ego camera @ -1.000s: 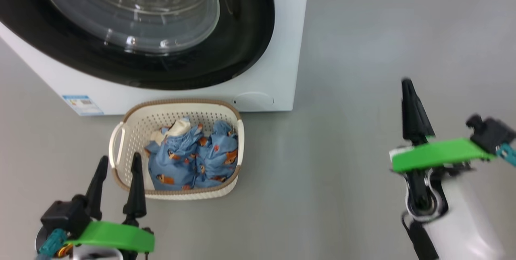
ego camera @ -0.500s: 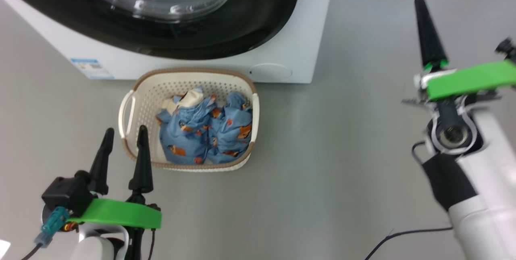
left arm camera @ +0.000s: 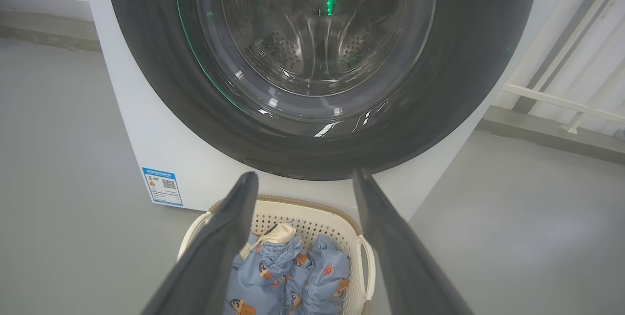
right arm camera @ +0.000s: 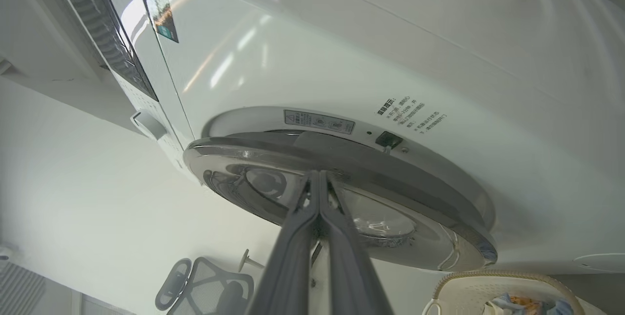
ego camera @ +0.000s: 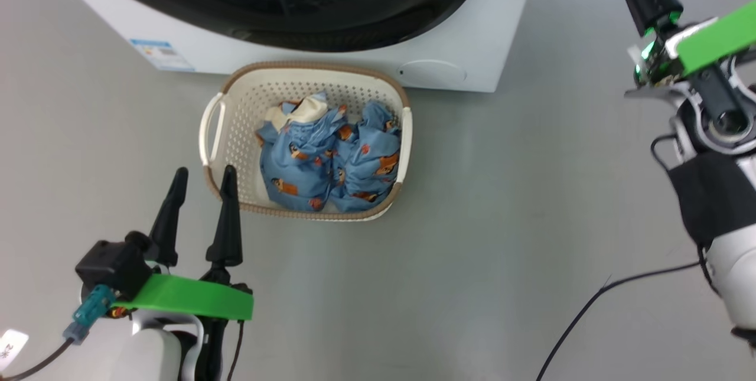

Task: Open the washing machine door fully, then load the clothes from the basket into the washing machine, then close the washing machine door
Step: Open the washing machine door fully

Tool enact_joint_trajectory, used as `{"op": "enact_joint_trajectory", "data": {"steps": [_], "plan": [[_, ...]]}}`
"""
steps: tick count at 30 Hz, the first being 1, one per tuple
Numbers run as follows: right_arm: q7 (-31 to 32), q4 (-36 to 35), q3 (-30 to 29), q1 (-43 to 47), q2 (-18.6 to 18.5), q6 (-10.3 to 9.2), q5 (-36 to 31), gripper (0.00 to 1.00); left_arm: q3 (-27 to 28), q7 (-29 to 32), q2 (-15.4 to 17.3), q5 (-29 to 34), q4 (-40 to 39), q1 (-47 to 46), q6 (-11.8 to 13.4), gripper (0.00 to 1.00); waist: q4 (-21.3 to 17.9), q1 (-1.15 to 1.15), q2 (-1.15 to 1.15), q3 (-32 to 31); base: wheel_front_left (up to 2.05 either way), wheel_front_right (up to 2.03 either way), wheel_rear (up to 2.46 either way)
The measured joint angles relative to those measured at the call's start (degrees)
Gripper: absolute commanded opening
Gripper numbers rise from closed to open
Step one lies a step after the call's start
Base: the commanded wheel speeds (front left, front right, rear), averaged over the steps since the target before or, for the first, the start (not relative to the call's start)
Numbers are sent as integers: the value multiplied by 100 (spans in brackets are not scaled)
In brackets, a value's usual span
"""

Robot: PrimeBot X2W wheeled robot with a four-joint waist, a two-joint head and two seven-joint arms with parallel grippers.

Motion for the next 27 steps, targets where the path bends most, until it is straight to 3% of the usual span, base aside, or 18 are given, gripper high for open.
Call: {"op": "enact_joint_trajectory", "data": {"steps": [10,27], "plan": [[1048,468,60,-745,-149,0,280,0,-342,0,-22,-170,-3,-175,0,100,251,0,0,291,0,0,0],[1467,1192,60,-2067,-331,0,121,0,-670,0,-33,-512,-105,-444,0,100,649,0,0,864,0,0,0]]}}
